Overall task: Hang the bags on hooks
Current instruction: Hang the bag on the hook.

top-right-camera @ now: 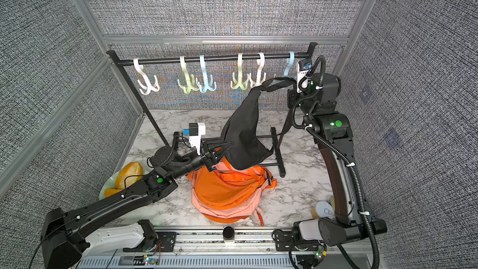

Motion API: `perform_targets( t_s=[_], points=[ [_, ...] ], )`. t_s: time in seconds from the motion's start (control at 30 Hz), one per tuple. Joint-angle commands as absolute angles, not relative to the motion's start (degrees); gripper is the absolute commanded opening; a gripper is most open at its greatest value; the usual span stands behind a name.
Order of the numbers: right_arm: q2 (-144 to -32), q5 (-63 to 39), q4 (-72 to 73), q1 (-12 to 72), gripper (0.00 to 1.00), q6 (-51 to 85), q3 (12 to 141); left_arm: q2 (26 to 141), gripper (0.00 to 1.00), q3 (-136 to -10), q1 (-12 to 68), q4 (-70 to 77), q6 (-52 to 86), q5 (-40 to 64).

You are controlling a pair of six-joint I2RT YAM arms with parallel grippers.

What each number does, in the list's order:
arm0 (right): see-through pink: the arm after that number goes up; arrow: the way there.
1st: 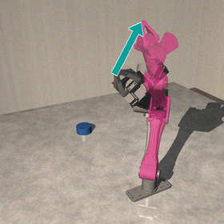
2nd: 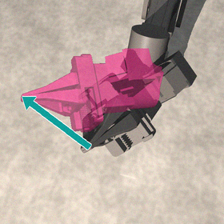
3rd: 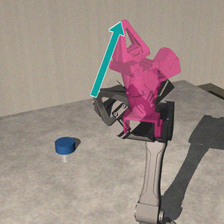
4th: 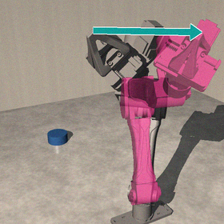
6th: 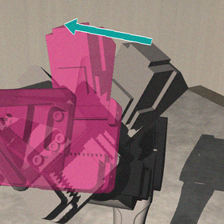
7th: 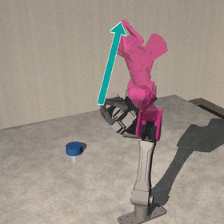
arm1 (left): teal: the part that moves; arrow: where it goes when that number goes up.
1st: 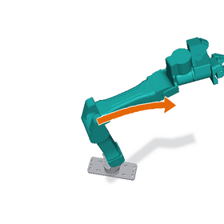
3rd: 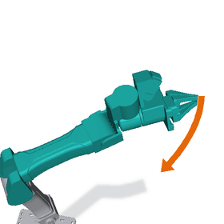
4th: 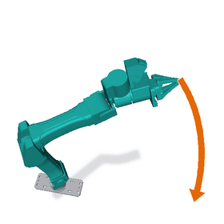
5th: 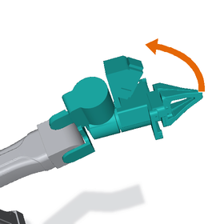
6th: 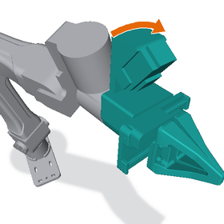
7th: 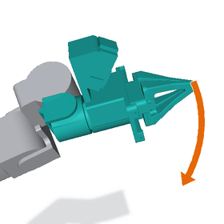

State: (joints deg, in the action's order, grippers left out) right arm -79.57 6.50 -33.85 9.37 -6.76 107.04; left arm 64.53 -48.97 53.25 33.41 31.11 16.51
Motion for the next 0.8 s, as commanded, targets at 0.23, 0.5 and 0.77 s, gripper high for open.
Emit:
perform_targets(
  t_s=[0.23, 0.5, 0.77],
  points=[
    [-81.0, 5.9, -33.6, 9.2, 0.0, -6.9, 109.2, 64.5, 0.0, -50.3, 53.3, 33.8, 30.5, 15.3],
    [-80.7, 8.0, -32.2, 9.2, 0.0, -8.7, 104.8, 65.2, 0.0, -47.6, 53.8, 35.3, 32.6, 15.4],
    [-78.7, 9.6, -30.0, 9.2, 0.12, -9.3, 101.0, 66.3, 0.0, -47.4, 55.3, 34.8, 32.8, 15.1]
  ],
)
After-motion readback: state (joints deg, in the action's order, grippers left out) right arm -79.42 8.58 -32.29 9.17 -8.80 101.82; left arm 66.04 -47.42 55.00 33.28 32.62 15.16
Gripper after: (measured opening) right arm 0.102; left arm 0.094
